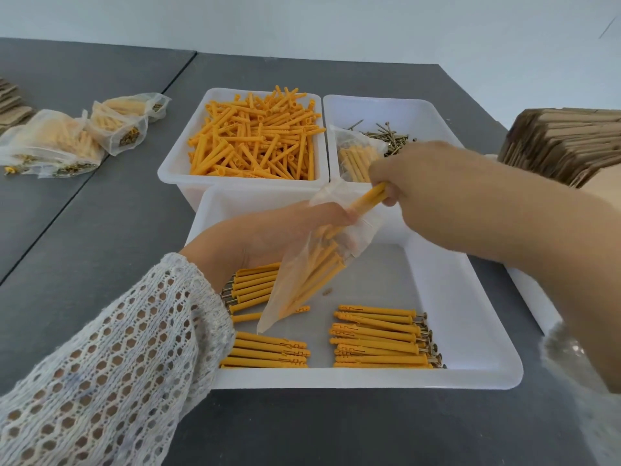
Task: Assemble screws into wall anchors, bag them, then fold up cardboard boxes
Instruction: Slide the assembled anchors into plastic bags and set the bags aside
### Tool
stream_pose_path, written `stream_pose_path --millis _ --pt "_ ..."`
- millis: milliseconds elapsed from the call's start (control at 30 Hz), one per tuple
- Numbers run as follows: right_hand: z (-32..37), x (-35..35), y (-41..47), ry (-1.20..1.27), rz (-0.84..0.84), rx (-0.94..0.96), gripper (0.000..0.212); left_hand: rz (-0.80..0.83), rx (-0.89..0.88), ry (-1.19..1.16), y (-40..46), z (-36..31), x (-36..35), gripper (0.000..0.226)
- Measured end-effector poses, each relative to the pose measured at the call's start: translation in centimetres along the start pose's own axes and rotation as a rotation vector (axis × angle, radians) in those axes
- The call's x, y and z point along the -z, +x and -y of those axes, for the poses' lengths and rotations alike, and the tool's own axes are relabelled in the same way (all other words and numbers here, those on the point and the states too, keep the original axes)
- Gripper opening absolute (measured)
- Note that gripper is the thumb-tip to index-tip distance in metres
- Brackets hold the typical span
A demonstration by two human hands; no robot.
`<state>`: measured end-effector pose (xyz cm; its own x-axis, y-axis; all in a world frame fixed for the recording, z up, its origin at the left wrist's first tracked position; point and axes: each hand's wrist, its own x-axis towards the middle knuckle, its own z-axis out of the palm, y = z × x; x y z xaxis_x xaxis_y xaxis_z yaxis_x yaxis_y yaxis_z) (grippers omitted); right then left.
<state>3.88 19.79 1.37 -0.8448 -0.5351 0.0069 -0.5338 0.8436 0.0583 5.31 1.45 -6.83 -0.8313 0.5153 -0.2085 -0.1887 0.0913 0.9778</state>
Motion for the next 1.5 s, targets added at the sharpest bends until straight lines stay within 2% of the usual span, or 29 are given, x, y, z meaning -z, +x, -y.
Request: stream_pose_path --millis 100,200,333,433,567,667,733,867,933,1000,1100,1200,1500 --pt "2.5 -1.5 0.8 0.106 0.089 0.085 0.034 -0.008 -0.004 -0.012 0.0 -0.2 -0.2 0.017" --pt "2.7 -2.5 1.4 0.277 0.097 0.141 0.03 -0.056 -0.025 -0.02 0.2 -0.1 -0.2 0.026" --pt "2.0 -3.5 0.5 0.683 0.026 0.132 0.045 -0.024 -0.025 -0.008 0.6 -0.1 -0.1 0.025" --pt "1.6 -4.7 -0.1 0.863 -0.065 0.117 0.045 0.005 -0.005 -0.039 0.5 -0.4 -0.3 0.021" --pt "0.9 -6.8 -0.9 0.848 -0.315 -0.024 0.036 0.0 0.006 -0.055 0.1 -0.5 -0.2 0.02" --pt "0.0 -8.1 -1.7 0.75 -0.39 -0.13 0.026 -0.046 0.044 -0.043 0.3 -0.1 0.3 0.038" --pt "-0.6 -8.9 -2.2 0.644 -0.288 -0.206 0.016 -0.064 0.058 -0.042 0.3 0.0 0.4 0.036" --pt "-0.1 -10.0 -3.6 0.438 0.313 -0.187 0.007 -0.081 0.082 -0.05 0.2 -0.1 0.4 0.031" --pt "0.5 -10.2 -4.1 0.318 0.477 -0.132 0.013 -0.091 0.097 -0.06 0.2 -0.1 0.4 0.031" --pt "0.8 -10.2 -4.2 0.24 0.468 -0.114 0.011 -0.095 0.106 -0.066 0.2 -0.1 0.4 0.037" --pt "0.8 -10.1 -4.1 0.185 0.468 -0.106 0.006 -0.101 0.109 -0.059 0.1 -0.1 0.5 0.028" --pt "0.8 -10.1 -4.1 0.169 0.499 -0.107 0.003 -0.105 0.112 -0.073 0.1 -0.2 0.4 0.038" --pt "0.8 -10.6 -4.0 0.1 0.517 -0.115 0.009 -0.143 0.143 -0.069 0.1 -0.3 0.3 0.042"
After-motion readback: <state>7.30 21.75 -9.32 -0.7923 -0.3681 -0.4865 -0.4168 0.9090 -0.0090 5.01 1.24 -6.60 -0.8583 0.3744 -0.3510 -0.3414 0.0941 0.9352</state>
